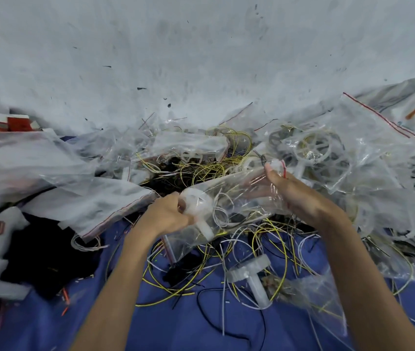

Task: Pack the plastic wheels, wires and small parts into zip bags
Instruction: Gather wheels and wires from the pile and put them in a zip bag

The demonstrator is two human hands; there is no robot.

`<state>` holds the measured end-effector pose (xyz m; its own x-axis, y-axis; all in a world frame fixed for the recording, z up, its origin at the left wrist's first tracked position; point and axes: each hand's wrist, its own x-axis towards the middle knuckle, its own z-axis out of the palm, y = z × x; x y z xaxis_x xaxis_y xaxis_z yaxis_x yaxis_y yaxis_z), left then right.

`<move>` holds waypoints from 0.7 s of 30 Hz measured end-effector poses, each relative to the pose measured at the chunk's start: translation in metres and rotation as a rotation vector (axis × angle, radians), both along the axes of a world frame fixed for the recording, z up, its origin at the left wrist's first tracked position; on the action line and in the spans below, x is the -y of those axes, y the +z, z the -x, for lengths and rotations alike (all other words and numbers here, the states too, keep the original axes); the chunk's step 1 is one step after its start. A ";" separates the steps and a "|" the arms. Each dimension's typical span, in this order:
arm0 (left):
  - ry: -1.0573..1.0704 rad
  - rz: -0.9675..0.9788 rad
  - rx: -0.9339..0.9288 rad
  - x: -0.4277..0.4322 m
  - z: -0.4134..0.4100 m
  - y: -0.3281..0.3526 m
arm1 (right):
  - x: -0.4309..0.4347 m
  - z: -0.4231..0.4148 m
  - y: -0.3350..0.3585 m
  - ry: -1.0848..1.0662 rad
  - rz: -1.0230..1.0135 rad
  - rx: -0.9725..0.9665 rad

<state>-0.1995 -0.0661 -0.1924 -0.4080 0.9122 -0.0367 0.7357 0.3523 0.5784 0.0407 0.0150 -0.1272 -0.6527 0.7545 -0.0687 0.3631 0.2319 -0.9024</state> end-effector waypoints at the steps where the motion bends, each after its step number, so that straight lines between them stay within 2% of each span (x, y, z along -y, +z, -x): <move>1: -0.007 -0.020 -0.046 0.001 -0.003 0.001 | 0.001 0.001 0.000 0.021 -0.002 0.000; 5: -0.029 -0.185 -0.086 0.010 0.000 0.017 | 0.006 0.005 0.002 0.017 -0.057 0.026; 9: 0.094 -0.339 -0.054 0.023 0.022 0.040 | 0.011 0.010 0.004 0.052 -0.121 -0.004; 12: 0.083 -0.285 -0.101 0.033 0.034 0.042 | 0.021 0.018 0.006 0.098 -0.161 0.052; 15: 0.049 -0.193 -0.177 0.036 0.034 0.040 | 0.031 0.025 0.006 0.218 -0.008 -0.037; 16: 0.038 -0.195 -0.207 0.036 0.031 0.042 | 0.035 0.027 0.007 0.241 -0.026 -0.016; 18: -0.045 -0.274 -0.186 0.033 0.018 0.052 | 0.038 0.029 0.007 0.245 -0.130 0.080; 21: -0.182 -0.545 -0.029 0.034 -0.026 0.073 | 0.048 0.018 0.020 0.313 -0.102 0.010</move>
<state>-0.1730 -0.0997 -0.1189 -0.2365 0.8520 0.4672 0.7751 -0.1246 0.6195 0.0225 -0.0335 -0.1076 -0.8536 0.5208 -0.0103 0.2684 0.4227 -0.8656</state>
